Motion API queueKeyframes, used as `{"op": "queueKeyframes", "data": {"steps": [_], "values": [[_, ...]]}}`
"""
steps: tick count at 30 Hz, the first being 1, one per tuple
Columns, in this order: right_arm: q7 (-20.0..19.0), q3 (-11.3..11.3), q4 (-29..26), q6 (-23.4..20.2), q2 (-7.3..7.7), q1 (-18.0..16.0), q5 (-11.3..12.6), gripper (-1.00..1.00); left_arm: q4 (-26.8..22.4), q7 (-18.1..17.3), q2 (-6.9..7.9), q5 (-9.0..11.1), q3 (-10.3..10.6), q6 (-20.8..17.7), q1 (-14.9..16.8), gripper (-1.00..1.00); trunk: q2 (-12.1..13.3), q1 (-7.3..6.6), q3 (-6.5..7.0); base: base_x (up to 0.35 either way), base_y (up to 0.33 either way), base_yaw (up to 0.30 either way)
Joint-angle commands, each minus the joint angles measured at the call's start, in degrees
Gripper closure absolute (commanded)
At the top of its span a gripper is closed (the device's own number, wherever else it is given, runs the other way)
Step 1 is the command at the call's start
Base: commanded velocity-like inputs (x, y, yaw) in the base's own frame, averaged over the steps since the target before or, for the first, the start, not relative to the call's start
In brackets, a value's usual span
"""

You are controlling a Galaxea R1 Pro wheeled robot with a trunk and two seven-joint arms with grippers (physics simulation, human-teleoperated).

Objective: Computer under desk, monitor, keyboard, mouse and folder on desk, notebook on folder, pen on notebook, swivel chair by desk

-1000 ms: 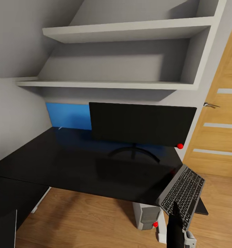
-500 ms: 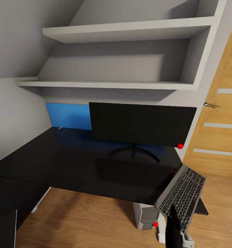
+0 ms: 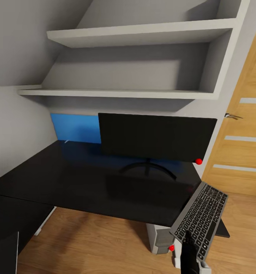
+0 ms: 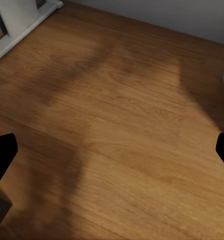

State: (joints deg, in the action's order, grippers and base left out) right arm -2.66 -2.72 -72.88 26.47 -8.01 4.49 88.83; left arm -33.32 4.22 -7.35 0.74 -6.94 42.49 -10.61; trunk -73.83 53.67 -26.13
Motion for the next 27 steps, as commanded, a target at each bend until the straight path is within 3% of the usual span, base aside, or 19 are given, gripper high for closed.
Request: {"op": "queueKeyframes", "data": {"steps": [1, 19, 27], "values": [[-0.19, -0.09, -0.04, 0.17, 0.02, 0.00, 0.59, -1.00, -0.08, 0.00, -0.04, 0.05, -0.09, 0.07, 0.00, -1.00, -0.03, 0.01, -0.04, 0.000, 0.000, 0.000], [1.92, -0.09, 0.83, -0.28, 0.02, -0.51, 0.56, -1.00, -0.16, 0.16, -0.33, 0.30, -0.15, 0.06, -0.02, -1.00, -0.03, 0.01, -0.04, 0.000, 0.000, 0.000], [1.96, -0.09, 0.84, -0.28, 0.03, -0.53, 0.56, -1.00, -0.20, 0.25, -0.30, 0.31, -0.12, 0.05, -0.02, -1.00, -3.24, 1.76, -1.47, 0.000, 0.000, 0.000]]}}
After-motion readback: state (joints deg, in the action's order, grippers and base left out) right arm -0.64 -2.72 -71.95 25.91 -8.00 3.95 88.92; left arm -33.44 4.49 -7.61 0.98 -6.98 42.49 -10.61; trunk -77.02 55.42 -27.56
